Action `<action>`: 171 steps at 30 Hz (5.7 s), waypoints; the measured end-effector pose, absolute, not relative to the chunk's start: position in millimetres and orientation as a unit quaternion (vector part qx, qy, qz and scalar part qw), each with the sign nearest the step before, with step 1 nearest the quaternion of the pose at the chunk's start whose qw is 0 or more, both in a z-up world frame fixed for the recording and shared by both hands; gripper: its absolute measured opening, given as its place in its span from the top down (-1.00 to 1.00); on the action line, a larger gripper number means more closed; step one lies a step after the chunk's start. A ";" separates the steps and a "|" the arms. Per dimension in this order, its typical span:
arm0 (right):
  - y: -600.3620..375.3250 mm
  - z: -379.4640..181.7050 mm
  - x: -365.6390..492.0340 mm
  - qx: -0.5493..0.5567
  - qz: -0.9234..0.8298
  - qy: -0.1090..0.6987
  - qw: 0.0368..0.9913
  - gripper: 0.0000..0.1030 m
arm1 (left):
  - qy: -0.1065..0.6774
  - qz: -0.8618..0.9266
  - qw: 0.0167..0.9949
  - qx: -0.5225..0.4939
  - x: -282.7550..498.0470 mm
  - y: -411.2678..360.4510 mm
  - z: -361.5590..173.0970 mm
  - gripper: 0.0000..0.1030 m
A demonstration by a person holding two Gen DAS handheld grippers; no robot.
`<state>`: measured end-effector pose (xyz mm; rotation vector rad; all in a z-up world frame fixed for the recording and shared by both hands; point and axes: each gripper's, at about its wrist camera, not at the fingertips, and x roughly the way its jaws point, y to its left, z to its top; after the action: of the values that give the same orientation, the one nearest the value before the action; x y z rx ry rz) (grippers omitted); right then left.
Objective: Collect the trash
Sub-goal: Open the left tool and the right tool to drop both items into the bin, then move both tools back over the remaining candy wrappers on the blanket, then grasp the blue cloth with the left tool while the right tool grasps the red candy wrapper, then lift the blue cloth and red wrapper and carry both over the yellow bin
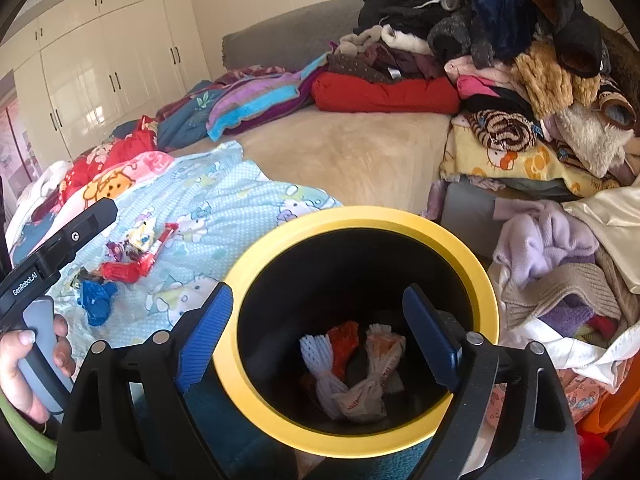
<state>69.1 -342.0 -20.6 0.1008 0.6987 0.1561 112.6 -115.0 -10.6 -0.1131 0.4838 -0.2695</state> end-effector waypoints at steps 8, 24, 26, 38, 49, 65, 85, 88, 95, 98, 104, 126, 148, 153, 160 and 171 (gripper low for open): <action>-318.6 -10.0 66.0 0.042 0.090 0.324 0.941 -0.66 | 0.224 -0.118 0.966 -0.061 103.2 -98.4 -4.7 -0.79; -271.9 -0.6 73.5 0.054 0.119 0.310 0.942 -0.66 | 0.220 -0.078 0.969 -0.083 94.6 -53.4 -7.5 -0.79; -264.7 -0.4 77.2 0.059 0.124 0.311 0.941 -0.66 | 0.220 -0.074 0.969 -0.083 94.1 -48.9 -7.9 -0.79; -219.7 -2.0 98.9 0.047 0.152 0.315 0.936 -0.66 | 0.223 -0.037 0.970 -0.091 87.4 -10.7 -12.6 -0.79; -181.7 -13.1 117.1 0.030 0.178 0.331 0.926 -0.66 | 0.231 -0.011 0.968 -0.097 80.1 25.0 -20.7 -0.79; -128.9 -39.2 162.1 0.031 0.201 0.370 0.907 -0.65 | 0.270 0.018 0.957 -0.108 73.4 71.4 -53.4 -0.79; -89.7 -94.3 225.6 0.041 0.189 0.439 0.877 0.06 | 0.335 -0.016 0.934 -0.120 80.1 62.9 -103.0 -0.79; -84.9 -100.4 232.6 0.044 0.189 0.447 0.873 0.19 | 0.343 -0.019 0.932 -0.117 82.2 59.7 -107.9 -0.63; -82.3 -121.5 242.4 0.067 0.193 0.472 0.858 0.49 | 0.359 -0.024 0.926 -0.111 85.5 55.5 -117.4 -0.18; -81.8 -124.9 240.3 0.072 0.208 0.473 0.853 0.58 | 0.365 -0.024 0.924 -0.108 86.8 53.9 -120.9 -0.02; -94.0 -121.6 231.4 0.085 0.218 0.464 0.854 0.67 | 0.376 -0.029 0.921 -0.101 90.1 50.8 -126.0 0.24; -146.1 -93.5 162.6 0.092 0.228 0.422 0.873 0.69 | 0.351 -0.069 0.929 -0.092 81.8 28.7 -102.1 0.79; -187.0 -28.9 126.2 0.046 0.236 0.370 0.897 0.69 | 0.304 -0.099 0.945 -0.065 69.5 -7.7 -55.9 0.80; -199.4 -19.8 120.0 0.045 0.231 0.364 0.901 0.69 | 0.298 -0.111 0.947 -0.053 66.1 -22.9 -49.5 0.80; -216.6 -11.8 112.8 0.046 0.228 0.360 0.904 0.69 | 0.297 -0.124 0.946 -0.047 64.7 -37.2 -44.3 0.80; -247.8 -5.1 108.2 0.061 0.216 0.352 0.909 0.69 | 0.294 -0.144 0.944 -0.033 64.2 -62.9 -35.3 0.81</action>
<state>108.2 -247.8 -5.1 0.1251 0.7272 0.4450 64.2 -62.9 -35.3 -0.0670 0.5998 -0.2927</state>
